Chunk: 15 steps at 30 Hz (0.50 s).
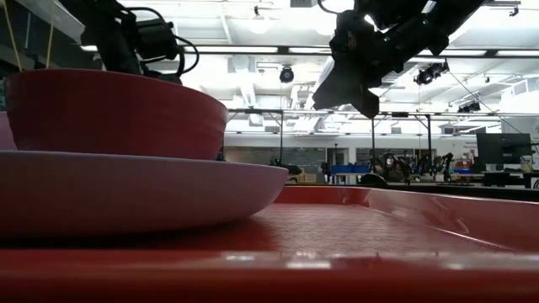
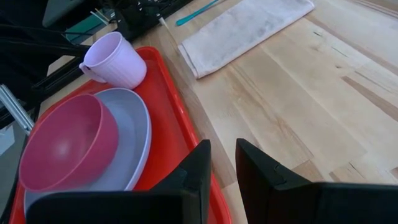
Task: Set up tray
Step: Put the peach napkin to the right of the purple plate on the orange serving tray
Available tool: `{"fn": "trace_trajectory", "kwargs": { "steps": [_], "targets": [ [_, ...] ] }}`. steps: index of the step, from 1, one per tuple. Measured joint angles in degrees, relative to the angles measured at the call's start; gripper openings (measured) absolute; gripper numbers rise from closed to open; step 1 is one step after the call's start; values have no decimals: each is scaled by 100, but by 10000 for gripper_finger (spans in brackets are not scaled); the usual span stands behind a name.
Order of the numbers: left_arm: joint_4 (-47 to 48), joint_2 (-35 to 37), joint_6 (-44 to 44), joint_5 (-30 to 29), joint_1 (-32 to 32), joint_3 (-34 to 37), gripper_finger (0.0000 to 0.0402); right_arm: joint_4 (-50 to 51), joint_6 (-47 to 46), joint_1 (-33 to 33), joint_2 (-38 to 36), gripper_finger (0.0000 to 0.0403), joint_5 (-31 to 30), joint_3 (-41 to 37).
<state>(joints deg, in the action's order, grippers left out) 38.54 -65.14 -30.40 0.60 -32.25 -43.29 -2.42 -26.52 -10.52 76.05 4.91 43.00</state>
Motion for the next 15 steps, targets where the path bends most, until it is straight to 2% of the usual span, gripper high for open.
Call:
{"fn": "trace_trajectory", "kwargs": {
  "steps": [3, 10, 15],
  "targets": [
    [144, 2, 1, 6, 0, 0, 114, 0, 0, 0, 0, 53, 0, 0],
    [194, 4, -30, 2, 0, 0, 204, 0, 0, 0, 0, 53, 0, 0],
    [195, 4, -30, -3, 0, 0, 247, 2, 0, 0, 0, 53, 2, 0]
  ]
}}
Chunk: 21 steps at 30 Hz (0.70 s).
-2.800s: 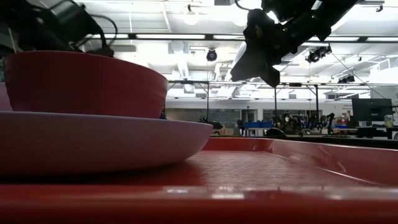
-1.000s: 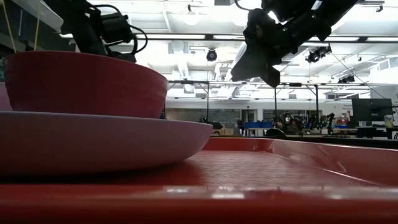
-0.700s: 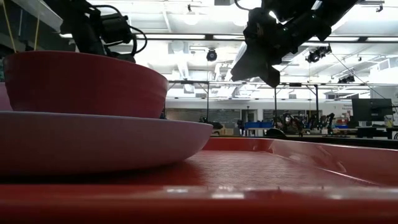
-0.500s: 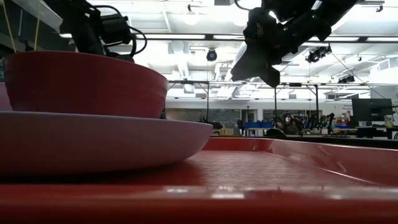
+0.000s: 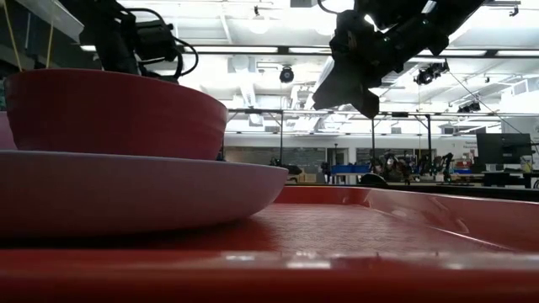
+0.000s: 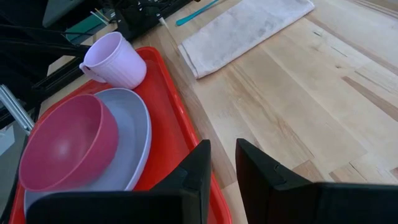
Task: Set up tray
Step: Put the peach napkin to the right of the purple plate on the orange serving tray
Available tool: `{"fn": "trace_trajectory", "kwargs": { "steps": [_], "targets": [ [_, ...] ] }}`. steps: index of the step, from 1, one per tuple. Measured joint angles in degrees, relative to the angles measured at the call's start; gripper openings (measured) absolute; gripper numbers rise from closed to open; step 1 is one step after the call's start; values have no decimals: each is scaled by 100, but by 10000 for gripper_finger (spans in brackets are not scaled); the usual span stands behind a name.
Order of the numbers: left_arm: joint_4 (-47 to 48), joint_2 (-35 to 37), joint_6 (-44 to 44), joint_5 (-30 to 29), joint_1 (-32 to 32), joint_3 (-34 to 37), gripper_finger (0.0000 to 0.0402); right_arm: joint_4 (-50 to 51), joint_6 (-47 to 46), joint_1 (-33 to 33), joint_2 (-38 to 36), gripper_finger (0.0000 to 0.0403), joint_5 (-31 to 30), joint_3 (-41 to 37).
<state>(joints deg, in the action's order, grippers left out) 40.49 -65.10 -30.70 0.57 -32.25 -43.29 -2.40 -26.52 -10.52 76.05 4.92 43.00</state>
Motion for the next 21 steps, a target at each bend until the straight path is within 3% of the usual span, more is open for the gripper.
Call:
{"fn": "trace_trajectory", "kwargs": {
  "steps": [8, 21],
  "targets": [
    [-1, -155, -53, -402, -2, 0, 270, 0, 0, 0, 0, 53, 0, 0],
    [-90, -1271, -719, -762, -2, 0, 271, 0, -42, 0, 0, 53, 0, 0]
  ]
}}
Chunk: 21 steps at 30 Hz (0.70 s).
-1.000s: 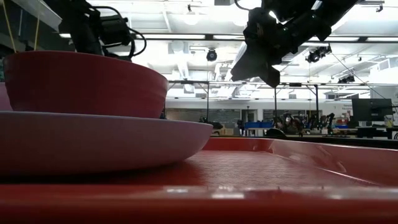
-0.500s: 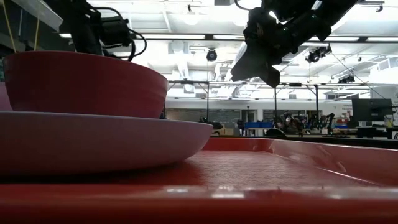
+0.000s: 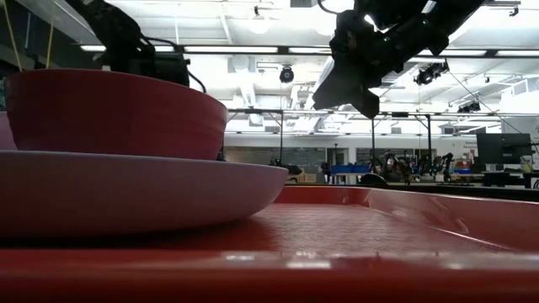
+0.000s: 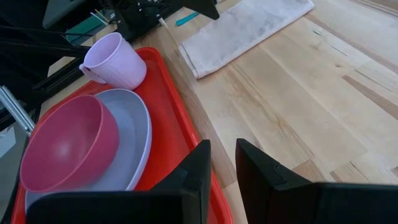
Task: Set up tray
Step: Put the peach napkin to the right of the purple plate on the orange serving tray
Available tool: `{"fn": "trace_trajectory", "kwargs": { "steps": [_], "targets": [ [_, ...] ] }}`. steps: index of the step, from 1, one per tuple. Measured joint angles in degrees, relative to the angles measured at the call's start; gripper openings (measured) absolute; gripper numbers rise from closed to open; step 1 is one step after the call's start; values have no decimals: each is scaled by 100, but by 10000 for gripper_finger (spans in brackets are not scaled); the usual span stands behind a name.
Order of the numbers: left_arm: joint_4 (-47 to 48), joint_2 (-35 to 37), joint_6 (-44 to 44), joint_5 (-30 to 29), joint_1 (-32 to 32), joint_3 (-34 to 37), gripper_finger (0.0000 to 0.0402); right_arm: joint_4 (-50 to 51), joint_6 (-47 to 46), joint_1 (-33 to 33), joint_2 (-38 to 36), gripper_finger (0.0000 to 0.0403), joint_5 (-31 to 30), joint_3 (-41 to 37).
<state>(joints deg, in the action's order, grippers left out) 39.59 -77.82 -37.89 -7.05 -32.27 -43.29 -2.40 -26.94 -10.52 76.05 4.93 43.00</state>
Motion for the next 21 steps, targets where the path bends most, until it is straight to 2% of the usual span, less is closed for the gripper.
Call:
{"fn": "trace_trajectory", "kwargs": {
  "steps": [21],
  "targets": [
    [-519, -1243, -174, 40, -2, -32, 271, 1, -2, 0, 0, 53, 210, 0]
  ]
}}
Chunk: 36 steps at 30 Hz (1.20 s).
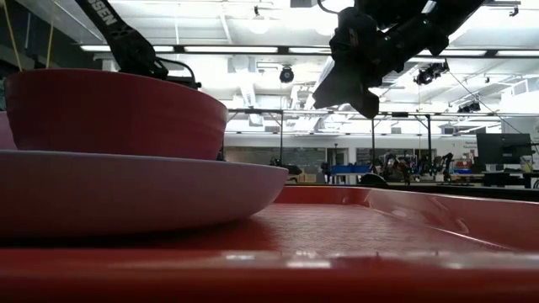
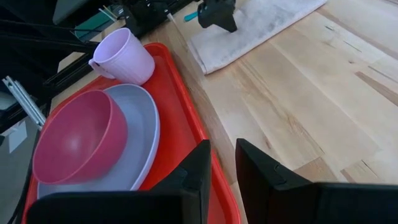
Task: Set up tray
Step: Put the peach napkin to the right of the purple plate on the orange serving tray
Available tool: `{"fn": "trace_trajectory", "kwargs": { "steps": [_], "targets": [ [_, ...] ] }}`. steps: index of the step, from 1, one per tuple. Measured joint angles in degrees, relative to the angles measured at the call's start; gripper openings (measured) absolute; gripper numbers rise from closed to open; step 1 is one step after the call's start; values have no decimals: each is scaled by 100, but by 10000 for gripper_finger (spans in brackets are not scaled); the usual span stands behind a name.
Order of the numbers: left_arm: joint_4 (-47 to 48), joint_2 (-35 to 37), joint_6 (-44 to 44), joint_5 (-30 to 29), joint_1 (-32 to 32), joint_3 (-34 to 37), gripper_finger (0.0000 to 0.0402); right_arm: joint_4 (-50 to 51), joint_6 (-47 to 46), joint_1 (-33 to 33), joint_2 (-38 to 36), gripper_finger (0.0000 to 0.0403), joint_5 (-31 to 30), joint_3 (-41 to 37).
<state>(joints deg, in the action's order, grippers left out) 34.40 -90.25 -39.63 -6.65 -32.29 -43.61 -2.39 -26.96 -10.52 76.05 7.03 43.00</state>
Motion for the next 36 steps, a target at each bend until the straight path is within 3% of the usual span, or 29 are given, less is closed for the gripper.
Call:
{"fn": "trace_trajectory", "kwargs": {
  "steps": [7, 11, 26, 36],
  "targets": [
    [-19, -12, -142, 128, 0, 10, 270, 0, 28, 0, 0, 53, -7, 0],
    [-41, -16, -331, 181, 0, 13, 247, 0, 42, 0, 0, 53, -11, 0],
    [-556, -32, -412, 318, 4, 32, 24, 2, 42, 0, 0, 53, -16, 0],
    [-591, 8, -416, 439, 0, 38, 24, 2, 42, -1, 0, 53, -18, 0]
  ]
}}
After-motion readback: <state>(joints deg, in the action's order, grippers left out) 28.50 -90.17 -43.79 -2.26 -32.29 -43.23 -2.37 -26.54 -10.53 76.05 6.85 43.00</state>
